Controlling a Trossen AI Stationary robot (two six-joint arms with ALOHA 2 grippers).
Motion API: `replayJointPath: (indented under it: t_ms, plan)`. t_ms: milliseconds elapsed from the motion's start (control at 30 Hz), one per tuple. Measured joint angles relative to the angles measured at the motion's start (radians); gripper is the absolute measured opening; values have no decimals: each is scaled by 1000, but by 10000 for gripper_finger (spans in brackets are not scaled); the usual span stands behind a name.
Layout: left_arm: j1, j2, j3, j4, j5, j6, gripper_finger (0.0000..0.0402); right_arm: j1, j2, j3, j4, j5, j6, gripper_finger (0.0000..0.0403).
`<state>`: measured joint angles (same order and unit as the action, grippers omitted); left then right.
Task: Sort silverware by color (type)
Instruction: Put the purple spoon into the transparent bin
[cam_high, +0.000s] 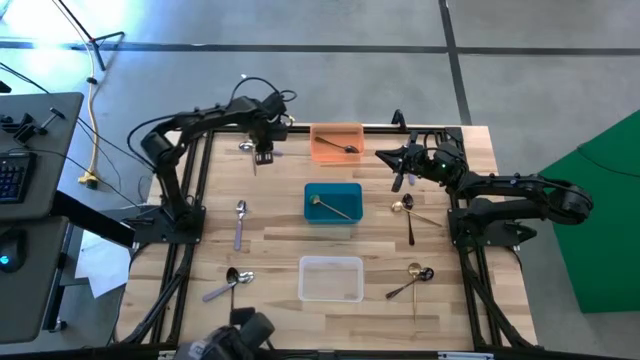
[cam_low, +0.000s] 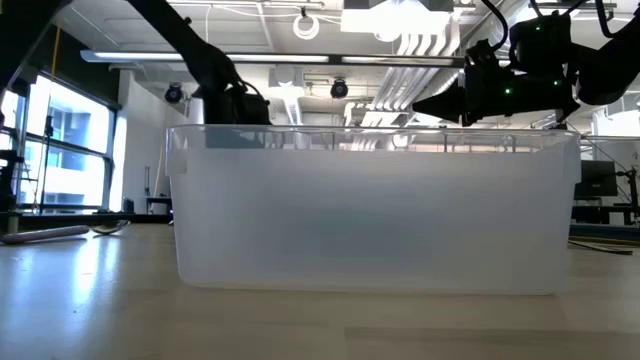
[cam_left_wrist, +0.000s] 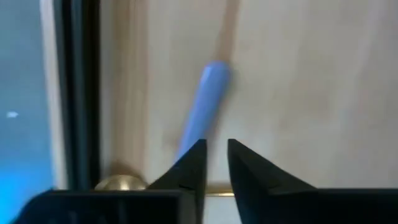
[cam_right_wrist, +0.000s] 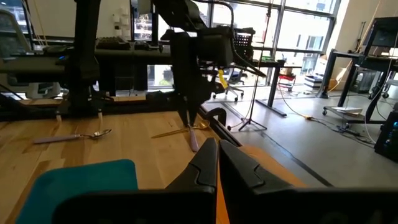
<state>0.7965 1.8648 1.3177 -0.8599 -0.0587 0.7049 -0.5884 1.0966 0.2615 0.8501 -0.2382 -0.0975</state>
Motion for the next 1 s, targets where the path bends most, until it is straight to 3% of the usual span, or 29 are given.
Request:
replayJointPath:
  t_ms: [233,433,633,900,1000]
  plan:
    - [18,51,1,52,-49,115,133,0,0,0,0,0,-2,0]
    - [30,116,1,52,-107,153,141,0,0,0,-4,0,-8,0]
    - [28,153,6,53,-142,165,124,0,0,0,-5,-1,-8,0]
    - [27,158,3,54,-138,222,23,0,0,0,-5,-1,-9,0]
    - [13,162,25,37,-169,196,22,0,0,0,-5,-1,-13,0]
